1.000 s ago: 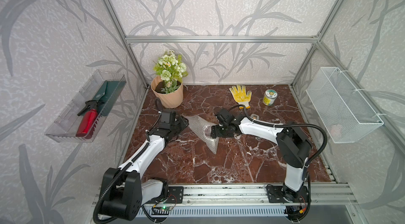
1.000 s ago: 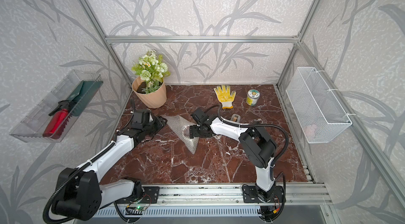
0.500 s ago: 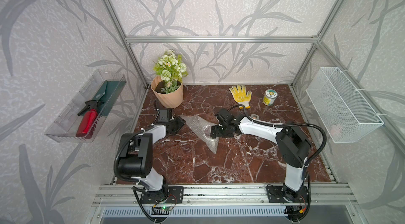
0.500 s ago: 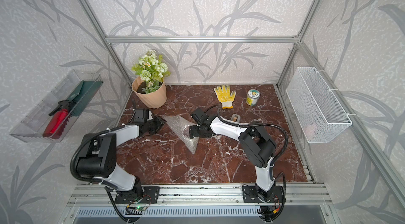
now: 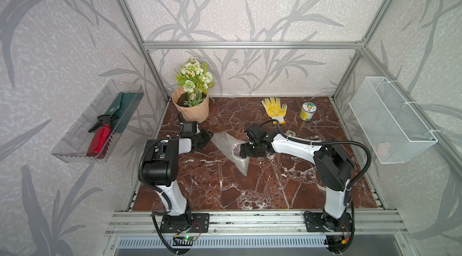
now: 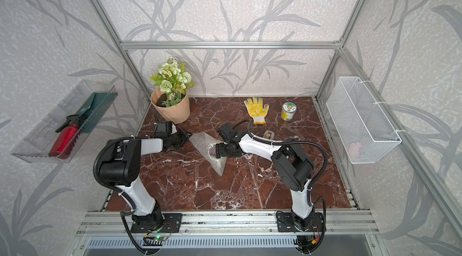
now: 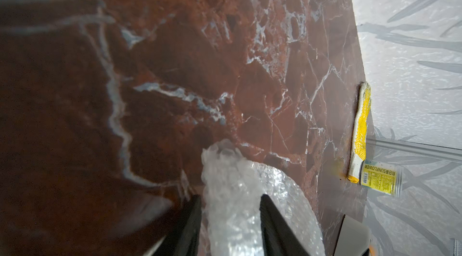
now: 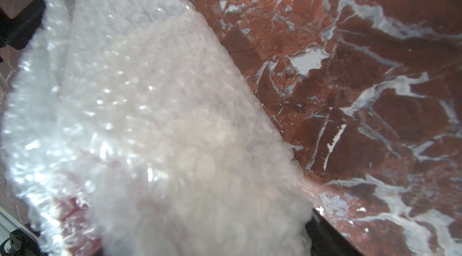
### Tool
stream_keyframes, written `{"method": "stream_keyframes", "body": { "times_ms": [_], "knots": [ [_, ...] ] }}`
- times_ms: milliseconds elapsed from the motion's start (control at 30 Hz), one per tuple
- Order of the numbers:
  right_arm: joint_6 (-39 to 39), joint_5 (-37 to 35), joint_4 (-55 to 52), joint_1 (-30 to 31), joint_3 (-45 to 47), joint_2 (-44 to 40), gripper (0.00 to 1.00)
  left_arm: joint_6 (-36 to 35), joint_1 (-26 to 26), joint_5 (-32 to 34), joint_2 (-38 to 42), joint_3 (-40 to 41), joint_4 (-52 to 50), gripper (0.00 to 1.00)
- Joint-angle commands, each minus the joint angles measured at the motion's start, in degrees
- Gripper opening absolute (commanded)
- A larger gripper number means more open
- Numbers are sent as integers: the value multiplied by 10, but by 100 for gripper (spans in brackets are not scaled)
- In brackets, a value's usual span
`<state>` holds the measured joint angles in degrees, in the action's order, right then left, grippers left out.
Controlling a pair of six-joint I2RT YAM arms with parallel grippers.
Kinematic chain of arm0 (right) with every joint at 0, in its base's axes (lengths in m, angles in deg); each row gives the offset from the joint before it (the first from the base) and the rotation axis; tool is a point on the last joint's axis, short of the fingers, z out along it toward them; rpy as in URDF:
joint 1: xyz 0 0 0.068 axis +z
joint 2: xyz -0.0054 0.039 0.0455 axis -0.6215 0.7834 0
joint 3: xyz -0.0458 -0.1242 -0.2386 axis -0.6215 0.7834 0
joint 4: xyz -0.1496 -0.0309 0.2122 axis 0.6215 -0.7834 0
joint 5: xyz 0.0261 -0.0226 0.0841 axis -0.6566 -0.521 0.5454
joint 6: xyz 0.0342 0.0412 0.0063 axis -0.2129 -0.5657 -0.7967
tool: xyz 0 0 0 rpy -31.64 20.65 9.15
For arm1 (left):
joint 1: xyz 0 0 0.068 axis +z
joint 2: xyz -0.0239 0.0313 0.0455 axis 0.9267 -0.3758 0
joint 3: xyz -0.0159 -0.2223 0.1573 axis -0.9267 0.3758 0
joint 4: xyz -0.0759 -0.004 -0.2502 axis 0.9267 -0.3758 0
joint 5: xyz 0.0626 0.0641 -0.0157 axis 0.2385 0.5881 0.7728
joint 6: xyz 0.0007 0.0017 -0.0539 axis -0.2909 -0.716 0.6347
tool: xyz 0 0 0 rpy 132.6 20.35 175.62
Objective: Wrap mugs in bubble wrap
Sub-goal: Wrap the mug in bubble wrap.
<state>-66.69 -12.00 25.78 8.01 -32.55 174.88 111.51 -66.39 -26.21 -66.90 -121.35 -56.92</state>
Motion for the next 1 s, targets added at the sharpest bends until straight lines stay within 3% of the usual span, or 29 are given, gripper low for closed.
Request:
{"method": "stream_keyframes", "body": {
  "times_ms": [0,200,367,567,967],
  "knots": [
    [7,-8,-44,1,-1,14,83,22,3,-15,-23,9,19,31],
    [5,-9,-45,1,0,16,83,13,4,-14,3,5,1,10],
    [6,-10,-51,1,-1,18,83,5,9,-24,50,-11,-23,0],
    [5,-15,-59,1,-5,22,83,24,8,-85,106,-20,2,0],
    [1,-18,-70,1,-15,36,83,41,-39,-158,265,81,29,0]
  ]
}}
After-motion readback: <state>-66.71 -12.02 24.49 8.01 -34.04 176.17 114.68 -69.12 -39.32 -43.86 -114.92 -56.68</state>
